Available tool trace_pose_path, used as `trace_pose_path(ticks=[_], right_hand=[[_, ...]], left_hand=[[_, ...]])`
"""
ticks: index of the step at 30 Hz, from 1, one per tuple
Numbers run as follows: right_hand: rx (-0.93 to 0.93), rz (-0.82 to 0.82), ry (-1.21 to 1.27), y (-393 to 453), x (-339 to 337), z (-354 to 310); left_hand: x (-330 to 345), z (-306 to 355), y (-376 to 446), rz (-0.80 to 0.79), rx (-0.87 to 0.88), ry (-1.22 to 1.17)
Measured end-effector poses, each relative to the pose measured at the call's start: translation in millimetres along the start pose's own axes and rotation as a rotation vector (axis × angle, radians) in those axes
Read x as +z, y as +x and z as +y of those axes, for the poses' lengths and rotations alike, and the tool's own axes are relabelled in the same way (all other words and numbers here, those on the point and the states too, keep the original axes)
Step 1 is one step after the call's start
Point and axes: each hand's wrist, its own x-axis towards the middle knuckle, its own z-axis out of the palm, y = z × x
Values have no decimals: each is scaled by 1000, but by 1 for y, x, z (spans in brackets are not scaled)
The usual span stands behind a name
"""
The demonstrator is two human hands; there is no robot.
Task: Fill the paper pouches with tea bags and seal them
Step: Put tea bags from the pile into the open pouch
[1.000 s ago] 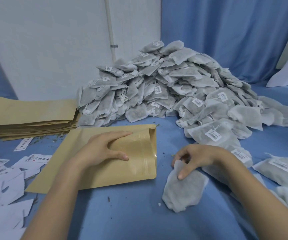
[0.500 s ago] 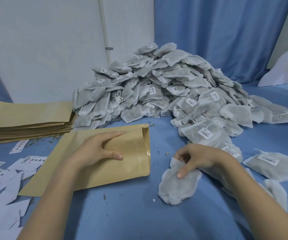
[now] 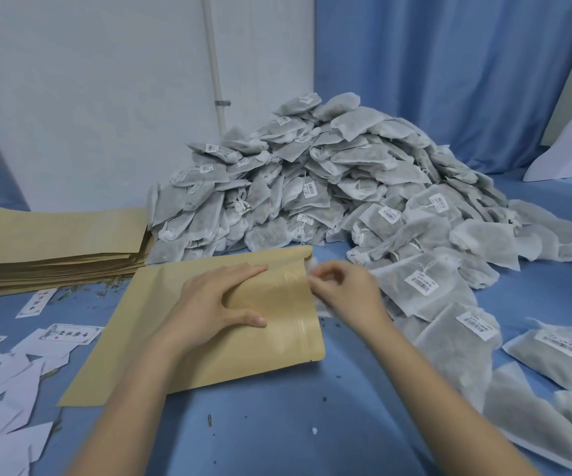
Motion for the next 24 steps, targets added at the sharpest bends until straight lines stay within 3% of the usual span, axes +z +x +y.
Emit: trace_pose_path(ticks=[4,6,8,11,13,15,17,19,22,24], right_hand=[[83,-540,143,4,7,-12],[46,-620,163,5,-6,-9],[-57,-425,-6,8,-19,1],[-120,-53,-582,12,-43,20],[-54,-8,-964,12,-53,33],[71,-6,-1116,11,-56,41],[174,36,-1097,12,-56,48],[115,108,-1004,13,-56,52],[-120,410,-479,10,-57,48],[-119,581,-129,9,-56,40]], left_hand=[[4,6,11,21,34,3],[7,7,16,-14,33,-4],[14,9,21,-17,27,8],[28,14,30,5,0,52],[35,18,35,6,-14,61],[40,21,39,3,-26,56],[43,23,42,4,-32,51],[44,24,44,1,-38,56],[42,24,45,7,-45,42],[38,24,45,18,-55,12]])
